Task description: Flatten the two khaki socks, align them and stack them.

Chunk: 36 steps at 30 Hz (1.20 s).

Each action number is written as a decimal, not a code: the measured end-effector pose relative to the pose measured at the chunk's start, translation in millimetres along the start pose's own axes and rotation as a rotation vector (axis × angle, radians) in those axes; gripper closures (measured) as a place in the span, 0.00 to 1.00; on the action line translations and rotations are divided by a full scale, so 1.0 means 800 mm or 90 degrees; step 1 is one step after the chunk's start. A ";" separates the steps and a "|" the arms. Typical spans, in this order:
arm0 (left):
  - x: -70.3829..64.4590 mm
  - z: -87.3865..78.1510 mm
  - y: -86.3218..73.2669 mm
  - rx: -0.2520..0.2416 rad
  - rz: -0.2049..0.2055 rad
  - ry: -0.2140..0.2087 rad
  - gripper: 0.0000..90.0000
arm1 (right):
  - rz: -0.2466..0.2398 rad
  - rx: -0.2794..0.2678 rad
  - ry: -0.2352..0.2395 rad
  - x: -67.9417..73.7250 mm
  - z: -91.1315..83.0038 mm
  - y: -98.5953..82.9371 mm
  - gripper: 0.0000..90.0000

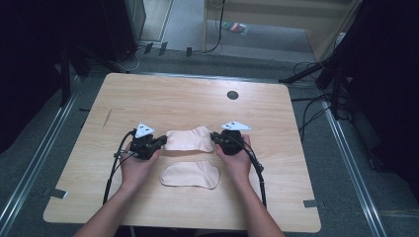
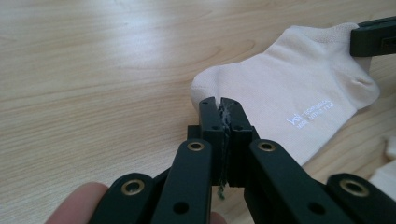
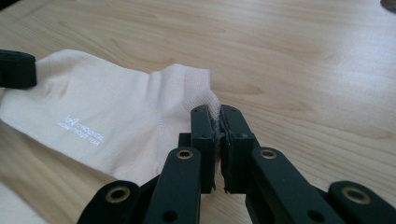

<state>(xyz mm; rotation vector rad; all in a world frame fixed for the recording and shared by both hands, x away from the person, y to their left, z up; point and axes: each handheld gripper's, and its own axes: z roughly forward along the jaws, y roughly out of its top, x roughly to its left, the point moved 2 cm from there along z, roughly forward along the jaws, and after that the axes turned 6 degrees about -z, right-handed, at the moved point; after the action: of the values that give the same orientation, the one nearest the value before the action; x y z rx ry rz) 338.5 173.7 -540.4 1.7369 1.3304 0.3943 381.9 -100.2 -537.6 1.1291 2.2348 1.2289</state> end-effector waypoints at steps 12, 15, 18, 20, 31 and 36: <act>-0.019 -0.045 -0.010 -0.039 0.011 -0.036 1.00 | 0.007 -0.035 0.012 0.024 -0.052 -0.003 0.95; -0.023 -0.052 -0.016 -0.040 0.019 -0.038 1.00 | 0.012 -0.036 0.016 0.029 -0.062 -0.009 0.95; -0.028 -0.060 -0.023 -0.040 0.025 -0.041 1.00 | 0.014 -0.037 0.022 0.035 -0.071 -0.016 0.95; -0.030 -0.064 -0.027 -0.039 0.029 -0.041 1.00 | 0.021 -0.032 0.024 0.038 -0.076 -0.021 0.95; -0.043 -0.088 -0.054 -0.023 0.041 -0.050 1.00 | 0.040 -0.018 0.044 0.052 -0.099 -0.044 0.95; -0.048 -0.094 -0.067 -0.009 0.049 -0.053 1.00 | 0.029 -0.001 0.041 0.058 -0.107 -0.056 0.96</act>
<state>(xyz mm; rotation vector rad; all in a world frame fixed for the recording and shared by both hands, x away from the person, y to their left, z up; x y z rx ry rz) 238.8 175.3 -531.1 1.7777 1.2014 0.3697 278.6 -123.9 -523.2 1.1626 2.2657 1.3026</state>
